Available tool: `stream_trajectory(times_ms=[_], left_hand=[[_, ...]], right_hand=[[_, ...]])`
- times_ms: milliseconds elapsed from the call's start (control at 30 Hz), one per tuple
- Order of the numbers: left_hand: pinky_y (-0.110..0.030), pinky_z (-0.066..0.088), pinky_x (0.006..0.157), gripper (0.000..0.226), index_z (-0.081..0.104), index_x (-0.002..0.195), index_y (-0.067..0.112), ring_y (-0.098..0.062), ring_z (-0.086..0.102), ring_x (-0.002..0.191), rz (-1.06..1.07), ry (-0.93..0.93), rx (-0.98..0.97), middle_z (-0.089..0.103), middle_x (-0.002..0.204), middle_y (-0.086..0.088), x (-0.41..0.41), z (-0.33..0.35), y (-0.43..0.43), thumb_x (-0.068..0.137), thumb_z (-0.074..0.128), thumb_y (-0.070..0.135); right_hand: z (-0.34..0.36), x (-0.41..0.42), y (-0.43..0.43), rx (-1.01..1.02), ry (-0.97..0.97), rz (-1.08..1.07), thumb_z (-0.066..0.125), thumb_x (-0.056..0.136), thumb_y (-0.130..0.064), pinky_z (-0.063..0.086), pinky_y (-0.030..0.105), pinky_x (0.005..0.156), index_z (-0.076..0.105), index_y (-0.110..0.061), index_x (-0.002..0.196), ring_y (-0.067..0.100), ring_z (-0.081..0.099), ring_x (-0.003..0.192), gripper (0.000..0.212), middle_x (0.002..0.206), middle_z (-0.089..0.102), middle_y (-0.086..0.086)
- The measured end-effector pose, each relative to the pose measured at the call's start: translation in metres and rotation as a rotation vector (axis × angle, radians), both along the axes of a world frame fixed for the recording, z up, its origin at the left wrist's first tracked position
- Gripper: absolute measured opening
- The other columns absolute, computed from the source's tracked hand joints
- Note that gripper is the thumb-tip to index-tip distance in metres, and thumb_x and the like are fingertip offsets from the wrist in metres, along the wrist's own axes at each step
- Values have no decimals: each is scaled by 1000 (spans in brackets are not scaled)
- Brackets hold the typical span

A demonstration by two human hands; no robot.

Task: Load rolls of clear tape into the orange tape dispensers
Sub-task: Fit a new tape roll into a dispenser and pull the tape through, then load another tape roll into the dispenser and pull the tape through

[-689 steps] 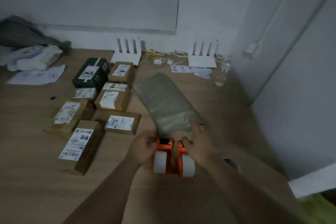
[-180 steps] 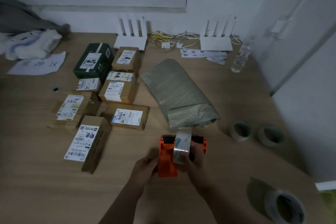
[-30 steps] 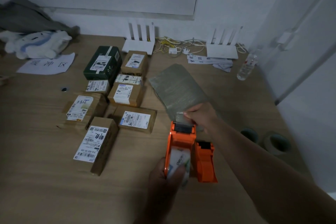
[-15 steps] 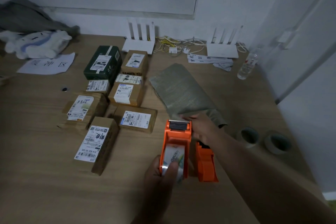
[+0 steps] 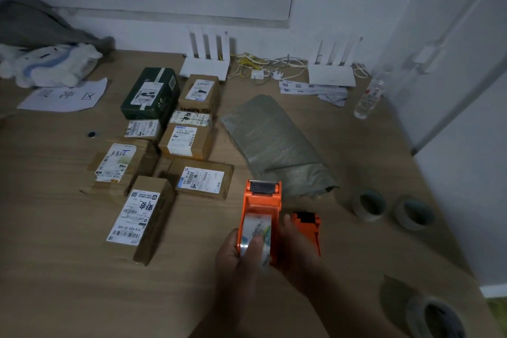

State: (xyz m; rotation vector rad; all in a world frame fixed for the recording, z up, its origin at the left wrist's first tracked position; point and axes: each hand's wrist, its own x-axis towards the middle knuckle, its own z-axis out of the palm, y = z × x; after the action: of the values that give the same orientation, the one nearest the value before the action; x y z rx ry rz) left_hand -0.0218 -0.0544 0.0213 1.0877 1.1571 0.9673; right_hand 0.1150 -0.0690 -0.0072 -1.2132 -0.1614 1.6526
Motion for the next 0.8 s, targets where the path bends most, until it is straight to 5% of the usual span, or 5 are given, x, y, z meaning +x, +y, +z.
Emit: stream_trajectory(times_ms=[200, 401, 501, 634, 801], left_hand=[[-15, 55, 67, 16, 74, 93, 13, -5, 72, 77, 24, 24, 35, 79, 84, 4, 0, -16, 5, 92, 60, 6], [-10, 49, 59, 8, 59, 89, 21, 2, 62, 66, 59, 106, 33, 68, 76, 3, -10, -56, 15, 85, 60, 28], [-17, 50, 68, 6, 57, 97, 21, -7, 64, 78, -18, 262, -20, 67, 86, 0, -22, -84, 25, 94, 59, 17], [-45, 54, 79, 24, 62, 99, 20, -30, 67, 88, -137, 493, -193, 70, 93, -8, -29, -104, 36, 88, 60, 41], [-12, 39, 59, 37, 61, 111, 12, -17, 61, 87, -314, 643, -140, 66, 96, -3, -31, -119, 43, 81, 77, 25]], right_hand=[[-12, -10, -10, 55, -174, 43, 60, 91, -34, 51, 55, 94, 70, -8, 113, 38, 67, 106, 35, 112, 70, 24], [-48, -17, -7, -79, -705, 13, 84, 72, -24, 56, 35, 50, 72, -8, 92, 21, 67, 63, 29, 71, 73, 5], [-66, -18, -2, -179, -1028, 82, 77, 60, -34, 58, 43, 59, 70, -16, 86, 20, 69, 68, 33, 72, 72, 2], [-64, -23, 0, -202, -1193, 194, 75, 68, -25, 40, 29, 64, 67, -15, 95, 25, 68, 88, 30, 91, 74, 4], [-73, -33, 2, -258, -1256, 242, 66, 70, -18, 52, 30, 81, 60, -23, 121, 23, 67, 105, 52, 108, 73, 0]])
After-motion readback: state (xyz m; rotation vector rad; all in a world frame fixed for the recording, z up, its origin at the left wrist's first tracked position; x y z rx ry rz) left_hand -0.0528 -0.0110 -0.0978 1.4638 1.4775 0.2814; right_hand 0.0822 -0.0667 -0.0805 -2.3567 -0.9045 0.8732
